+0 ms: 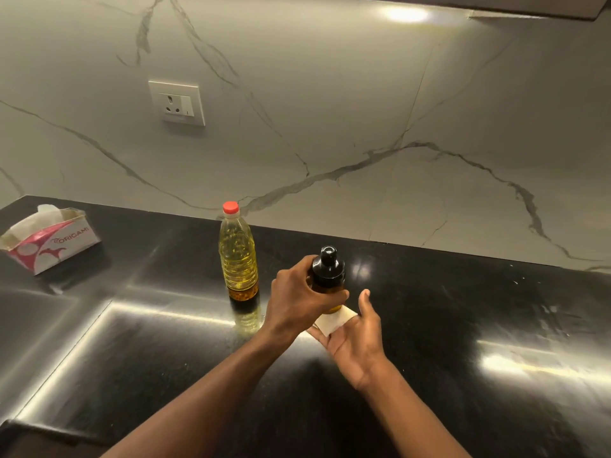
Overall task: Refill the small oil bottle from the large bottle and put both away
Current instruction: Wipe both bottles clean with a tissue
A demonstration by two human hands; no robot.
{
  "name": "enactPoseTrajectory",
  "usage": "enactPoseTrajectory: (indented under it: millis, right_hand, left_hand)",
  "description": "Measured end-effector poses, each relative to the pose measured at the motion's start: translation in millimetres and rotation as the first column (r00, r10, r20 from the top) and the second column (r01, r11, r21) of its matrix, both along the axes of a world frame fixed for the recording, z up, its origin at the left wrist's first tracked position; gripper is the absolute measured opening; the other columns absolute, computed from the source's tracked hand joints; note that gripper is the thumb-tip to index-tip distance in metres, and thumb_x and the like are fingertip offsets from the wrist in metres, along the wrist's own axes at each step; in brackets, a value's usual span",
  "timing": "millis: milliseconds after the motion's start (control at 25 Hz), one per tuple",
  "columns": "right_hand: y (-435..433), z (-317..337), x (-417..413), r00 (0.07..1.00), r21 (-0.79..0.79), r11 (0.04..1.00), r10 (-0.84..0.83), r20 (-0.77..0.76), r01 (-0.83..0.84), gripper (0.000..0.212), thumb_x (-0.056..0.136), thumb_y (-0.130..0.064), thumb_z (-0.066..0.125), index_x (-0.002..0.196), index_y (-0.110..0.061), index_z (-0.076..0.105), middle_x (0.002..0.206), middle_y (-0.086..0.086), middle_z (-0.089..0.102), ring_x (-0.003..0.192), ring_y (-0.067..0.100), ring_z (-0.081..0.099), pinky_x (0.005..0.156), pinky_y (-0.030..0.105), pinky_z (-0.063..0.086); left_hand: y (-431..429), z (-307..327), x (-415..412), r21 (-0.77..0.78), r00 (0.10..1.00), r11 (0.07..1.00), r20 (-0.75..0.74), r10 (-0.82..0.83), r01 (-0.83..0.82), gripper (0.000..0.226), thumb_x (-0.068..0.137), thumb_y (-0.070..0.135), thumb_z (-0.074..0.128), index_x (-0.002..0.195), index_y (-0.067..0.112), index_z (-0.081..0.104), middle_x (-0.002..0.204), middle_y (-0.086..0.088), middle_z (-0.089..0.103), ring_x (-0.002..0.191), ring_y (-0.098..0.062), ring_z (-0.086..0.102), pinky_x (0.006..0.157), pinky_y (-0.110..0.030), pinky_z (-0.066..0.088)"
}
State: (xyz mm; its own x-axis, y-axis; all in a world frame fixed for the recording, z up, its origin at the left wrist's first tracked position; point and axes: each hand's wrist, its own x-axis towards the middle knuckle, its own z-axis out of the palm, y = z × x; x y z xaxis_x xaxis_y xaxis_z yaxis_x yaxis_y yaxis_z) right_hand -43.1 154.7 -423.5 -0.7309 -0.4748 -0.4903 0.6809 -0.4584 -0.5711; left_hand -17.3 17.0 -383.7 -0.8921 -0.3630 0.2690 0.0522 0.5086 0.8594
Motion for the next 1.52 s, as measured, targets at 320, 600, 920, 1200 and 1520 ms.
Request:
enactPoseTrajectory:
  millis: [320, 600, 920, 1200, 1520]
  right_hand:
    - [9.4, 4.2, -10.9, 1.0, -0.086, 0.996, -0.031, 0.0, 0.031, 0.088, 0.096, -0.075, 0.04, 0.138, 0.001, 0.057, 0.131, 0.027, 0.068, 0.124, 0.04, 0.066, 0.118, 0.058, 0.039]
    - [17.3, -2.6, -3.2, 0.998, -0.085, 0.995, -0.06, -0.019, 0.058, 0.09, 0.093, -0.076, 0.044, 0.136, 0.002, 0.058, 0.13, 0.029, 0.068, 0.122, 0.041, 0.067, 0.115, 0.06, 0.041]
    - [1.1, 1.1, 8.5, 0.999, -0.09, 0.995, 0.038, -0.01, -0.039, 0.088, 0.094, -0.074, 0.044, 0.139, -0.001, 0.058, 0.133, 0.028, 0.067, 0.127, 0.041, 0.064, 0.117, 0.06, 0.038]
    - [-14.1, 10.1, -6.7, 0.998, -0.023, 0.999, 0.046, -0.044, -0.047, 0.086, 0.097, -0.073, 0.042, 0.136, 0.001, 0.06, 0.134, 0.028, 0.066, 0.13, 0.041, 0.061, 0.12, 0.059, 0.036]
    - [-6.6, -0.9, -15.1, 0.97, 0.119, 0.992, 0.059, -0.237, -0.031, 0.085, 0.092, -0.079, 0.041, 0.132, -0.009, 0.067, 0.127, 0.018, 0.073, 0.124, 0.031, 0.067, 0.118, 0.052, 0.04]
  left_hand:
    - [2.6, -1.8, 3.3, 0.037, 1.0, 0.999, 0.011, -0.02, 0.019, 0.064, 0.063, 0.048, 0.093, 0.12, 0.035, 0.068, 0.106, 0.017, 0.074, 0.101, 0.003, 0.069, 0.091, -0.031, 0.061]
    - [-9.0, -0.8, 3.5, 0.056, 1.0, 0.998, -0.005, 0.007, -0.006, 0.063, 0.064, 0.046, 0.094, 0.12, 0.033, 0.069, 0.104, 0.017, 0.074, 0.098, 0.002, 0.07, 0.087, -0.028, 0.062]
    - [-20.1, -1.8, 3.1, 0.07, 0.999, 0.997, 0.005, 0.043, -0.043, 0.063, 0.065, 0.051, 0.092, 0.12, 0.029, 0.069, 0.106, 0.013, 0.074, 0.099, -0.004, 0.071, 0.086, -0.036, 0.063]
    - [-17.8, -0.3, 6.1, 0.081, 0.999, 0.996, 0.007, 0.041, -0.042, 0.063, 0.063, 0.052, 0.091, 0.119, 0.03, 0.07, 0.106, 0.013, 0.075, 0.1, -0.004, 0.071, 0.089, -0.037, 0.062]
    - [-26.7, 4.7, 6.2, 0.079, 1.0, 0.997, 0.008, 0.026, -0.027, 0.07, 0.059, 0.061, 0.083, 0.118, 0.027, 0.07, 0.105, 0.011, 0.075, 0.099, -0.005, 0.071, 0.087, -0.037, 0.063]
